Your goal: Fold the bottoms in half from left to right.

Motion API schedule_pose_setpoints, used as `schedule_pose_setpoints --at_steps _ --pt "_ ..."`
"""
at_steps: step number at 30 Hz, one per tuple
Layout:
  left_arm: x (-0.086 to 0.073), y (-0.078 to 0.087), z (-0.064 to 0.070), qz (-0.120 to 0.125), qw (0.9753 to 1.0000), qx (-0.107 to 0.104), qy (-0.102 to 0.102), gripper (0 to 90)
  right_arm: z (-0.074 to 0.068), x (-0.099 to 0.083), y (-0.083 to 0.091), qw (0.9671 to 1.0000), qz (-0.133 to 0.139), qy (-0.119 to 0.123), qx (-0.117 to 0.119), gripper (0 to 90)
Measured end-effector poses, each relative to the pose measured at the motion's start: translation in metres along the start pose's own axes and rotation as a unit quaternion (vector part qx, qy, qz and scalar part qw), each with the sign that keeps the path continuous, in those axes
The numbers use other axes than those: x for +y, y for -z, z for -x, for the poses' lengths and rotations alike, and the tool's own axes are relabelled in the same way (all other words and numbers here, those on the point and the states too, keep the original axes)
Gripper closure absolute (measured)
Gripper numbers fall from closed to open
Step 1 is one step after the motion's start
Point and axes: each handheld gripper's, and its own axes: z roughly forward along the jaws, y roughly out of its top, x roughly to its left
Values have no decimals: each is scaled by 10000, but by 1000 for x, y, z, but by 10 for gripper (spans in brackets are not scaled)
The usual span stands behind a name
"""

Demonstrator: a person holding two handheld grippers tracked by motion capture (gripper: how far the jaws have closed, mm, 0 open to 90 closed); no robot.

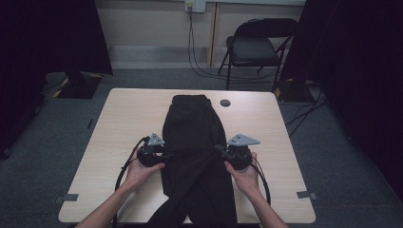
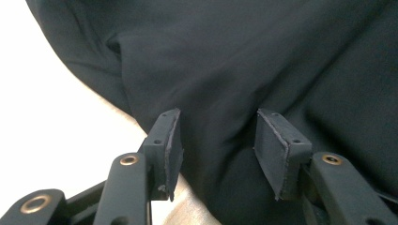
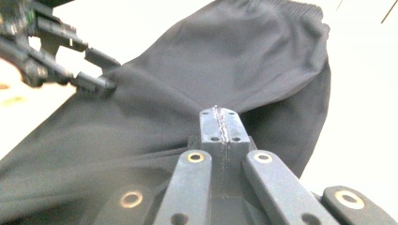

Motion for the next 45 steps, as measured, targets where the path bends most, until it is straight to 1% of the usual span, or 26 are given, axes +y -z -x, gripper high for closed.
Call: schedule_pose_setpoints --at_steps 1,3,6,7,8,9,11,13,16,17,18,19,20,24,27,28,29,30,31,33,35,36,38,39,42,45 --pt "0 -1 1 -42 10000 14 -54 515 4 2 3 10000 30 -9 -5 897" --pt "1 -5 5 -94 9999 13 -131 514 13 -1 3 9998 -12 -41 -178 897" --pt "1 -10 9 -167 9997 -8 -173 509 32 -20 -10 9983 -400 -215 -359 897" --pt "1 -10 10 -158 9997 -18 -172 507 37 -30 -16 9972 -614 -203 -366 896" --pt "2 -11 10 -158 9997 -27 -166 505 39 -35 -20 9965 -719 -175 -387 895" --pt "2 -11 10 -156 9998 -32 -144 495 39 -41 -25 9948 -915 -134 -424 893" --pt "3 -11 10 -154 9998 -36 -117 482 37 -48 -33 9926 -1126 22 -462 888" --pt "4 -9 9 -66 9999 -42 -118 482 33 -49 -33 9927 -1091 98 -501 883" --pt "8 -3 9 149 9998 -44 -93 483 31 -50 -28 9927 -1170 -6 -282 876" --pt "9 -1 8 213 9997 -56 -90 485 28 -53 -25 9929 -1165 64 -250 877" --pt "10 -1 9 258 9996 -120 -48 489 24 -55 -21 9924 -1180 225 -260 878" --pt "10 -2 10 236 9995 -144 -129 494 19 -57 -17 9918 -1214 310 -237 878" --pt "10 -3 12 202 9994 -242 -168 503 15 -60 -12 9916 -1240 338 -166 878" --pt "10 -11 26 58 9981 -489 -373 513 -3 -72 13 9899 -1365 308 204 876" --pt "10 -16 37 -41 9966 -606 -559 533 -16 -80 31 9858 -1555 396 504 869" --pt "9 -18 42 -99 9960 -627 -627 541 -18 -82 36 9846 -1613 382 561 833" --pt "7 -20 45 -142 9956 -615 -699 556 -19 -83 40 9845 -1623 396 534 756" --pt "6 -20 50 -131 9949 -632 -774 565 -18 -84 42 9850 -1601 380 524 733" --pt "7 -19 53 -189 9952 -605 -751 589 -14 -82 43 9872 -1473 294 540 702" --pt "5 -16 57 -242 9946 -700 -723 600 -7 -74 45 9931 -1110 150 354 660" --pt "1 -12 60 -266 9943 -722 -740 601 2 -65 45 9967 -789 -4 167 617" --pt "-1 -8 63 -295 9940 -736 -749 601 4 -61 43 9973 -735 -13 78 615" --pt "-8 0 70 -362 9937 -757 -737 601 12 -53 34 9975 -692 111 -113 630" --pt "-10 4 74 -407 9927 -797 -814 603 17 -50 27 9974 -687 66 -207 643" --pt "-17 14 87 -520 9910 -886 -861 608 28 -43 12 9966 -712 86 -412 678" --pt "-21 21 100 -641 9879 -1026 -966 606 46 -33 -7 9959 -653 -127 -617 645"
